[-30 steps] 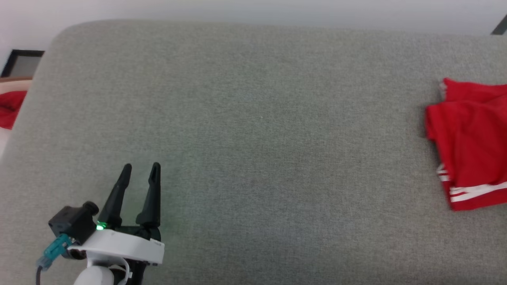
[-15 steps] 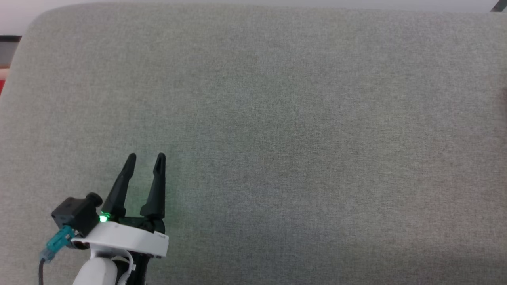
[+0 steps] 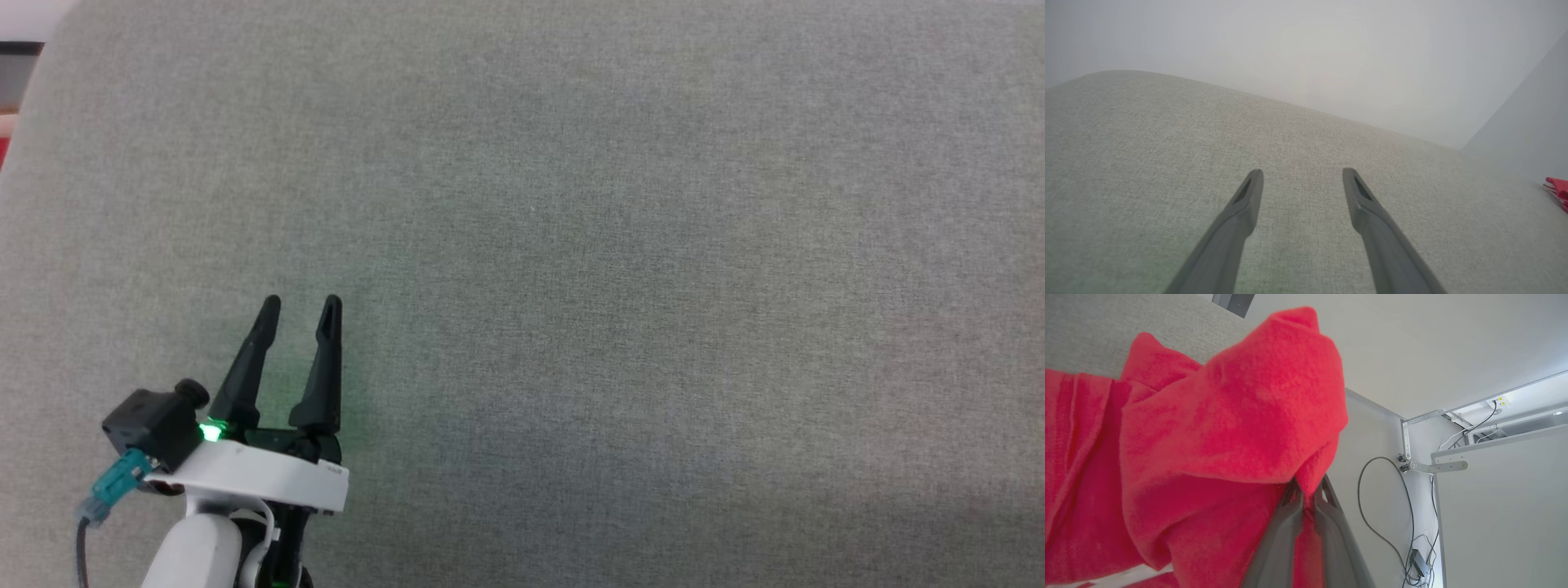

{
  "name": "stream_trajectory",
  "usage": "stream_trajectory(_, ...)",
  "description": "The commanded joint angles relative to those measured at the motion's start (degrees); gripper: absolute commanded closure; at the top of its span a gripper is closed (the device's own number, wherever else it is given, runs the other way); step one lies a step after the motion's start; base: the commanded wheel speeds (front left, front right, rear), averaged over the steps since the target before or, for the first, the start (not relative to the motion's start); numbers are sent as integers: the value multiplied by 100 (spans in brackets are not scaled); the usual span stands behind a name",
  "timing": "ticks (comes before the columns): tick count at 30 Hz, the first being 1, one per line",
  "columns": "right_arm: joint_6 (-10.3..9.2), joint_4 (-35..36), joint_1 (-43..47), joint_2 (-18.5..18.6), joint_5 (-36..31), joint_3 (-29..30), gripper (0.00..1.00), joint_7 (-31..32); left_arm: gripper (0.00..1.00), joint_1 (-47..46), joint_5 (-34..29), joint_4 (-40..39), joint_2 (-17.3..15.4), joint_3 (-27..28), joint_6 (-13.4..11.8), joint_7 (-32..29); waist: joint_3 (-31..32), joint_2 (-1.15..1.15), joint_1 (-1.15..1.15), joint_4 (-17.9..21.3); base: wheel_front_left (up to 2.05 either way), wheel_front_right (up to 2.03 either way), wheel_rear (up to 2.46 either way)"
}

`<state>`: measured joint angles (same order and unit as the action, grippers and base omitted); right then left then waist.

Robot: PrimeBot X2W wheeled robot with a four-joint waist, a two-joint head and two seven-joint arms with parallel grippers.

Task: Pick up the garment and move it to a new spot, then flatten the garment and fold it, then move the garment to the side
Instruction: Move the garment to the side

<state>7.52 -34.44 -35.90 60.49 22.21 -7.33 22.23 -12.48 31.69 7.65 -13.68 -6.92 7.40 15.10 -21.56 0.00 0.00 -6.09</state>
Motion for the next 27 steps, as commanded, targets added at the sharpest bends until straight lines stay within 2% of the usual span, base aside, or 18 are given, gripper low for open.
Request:
stream_trajectory(1,-7,-26,-89,-67,-101,53,96,-21,0,-42,17,-11,-5,6,15,-1,-14,0,0,-13,0,0,0)
stream_trajectory(4,-6,-134,-145,-221,-214,161,68,27,0,-62,15,5,-1,7,15,0,-12,0,0,-24,0,0,0)
stream_trajectory(6,-6,-197,-196,-340,-302,257,57,75,0,-60,9,16,-6,19,15,-1,1,0,0,-21,0,0,0)
stream_trajectory(9,-6,-270,-220,-458,-456,408,49,143,0,-41,0,29,-13,28,15,0,40,0,0,-17,0,0,0)
stream_trajectory(10,-7,-297,-225,-506,-489,474,35,172,0,-29,-1,32,-16,39,15,0,59,0,0,-11,0,0,0)
stream_trajectory(11,-6,-291,-208,-553,-532,509,13,194,0,-14,-3,37,-18,45,15,0,78,0,0,-4,0,0,0)
stream_trajectory(14,-6,-285,-185,-667,-661,664,7,212,0,30,-14,44,-19,76,15,-1,146,0,0,19,0,0,0)
stream_trajectory(15,-6,-276,-168,-698,-687,714,2,198,0,49,-23,42,-22,93,15,-1,176,0,0,30,0,0,0)
stream_trajectory(16,-6,-271,-153,-720,-735,768,0,170,0,68,-33,44,-26,108,15,-1,207,0,0,42,0,0,0)
stream_trajectory(21,-6,-170,24,-933,-718,890,0,9,0,155,-62,50,-31,191,15,-1,406,0,0,100,0,0,0)
stream_trajectory(27,-6,143,293,-1459,-540,921,0,-492,0,320,-143,90,-50,338,15,-1,725,0,0,200,0,0,0)
